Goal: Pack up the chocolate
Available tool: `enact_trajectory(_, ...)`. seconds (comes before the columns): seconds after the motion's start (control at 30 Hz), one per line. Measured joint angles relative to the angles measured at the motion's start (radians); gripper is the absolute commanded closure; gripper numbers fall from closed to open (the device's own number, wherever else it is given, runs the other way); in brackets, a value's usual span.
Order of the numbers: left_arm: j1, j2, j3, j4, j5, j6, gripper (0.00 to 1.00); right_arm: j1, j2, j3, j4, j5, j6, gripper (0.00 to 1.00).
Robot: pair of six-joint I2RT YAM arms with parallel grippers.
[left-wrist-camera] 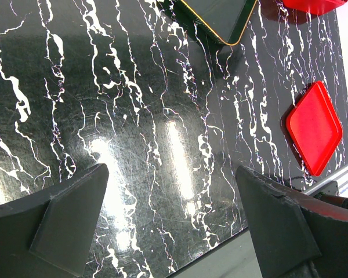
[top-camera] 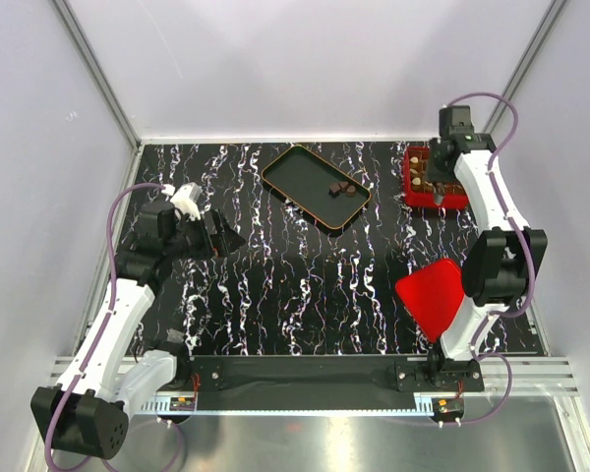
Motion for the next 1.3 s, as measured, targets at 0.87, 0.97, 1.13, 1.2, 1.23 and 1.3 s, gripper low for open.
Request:
enact_trajectory(0.87, 0.000, 0.000, 0.000, 0.000, 0.000, 0.000, 0.01, -0.134, 0.044, -0.109, 0.063, -0.013, 0.037, 0.63)
enact_trajectory(0.97, 0.000, 0.000, 0.000, 0.000, 0.000, 0.000, 0.01, -0.134, 0.045, -0.121, 0.067, -0.014, 0.041, 0.62)
enact_trajectory(1.13, 0.000, 0.000, 0.000, 0.000, 0.000, 0.000, 0.01, -0.134, 0.045, -0.127, 0.076, -0.014, 0.044, 0.54)
enact_trajectory(1.2, 0.000, 0.000, 0.000, 0.000, 0.000, 0.000, 0.01, -0.134, 0.045, -0.127, 0.080, -0.014, 0.044, 0.52)
enact_trajectory(1.23, 0.000, 0.000, 0.000, 0.000, 0.000, 0.000, 0.01, -0.134, 0.045, -0.127, 0.080, -0.014, 0.044, 0.52)
enact_trajectory(1.3, 0.000, 0.000, 0.000, 0.000, 0.000, 0.000, 0.01, -0.134, 0.045, -0.126, 0.080, -0.014, 0.044, 0.52)
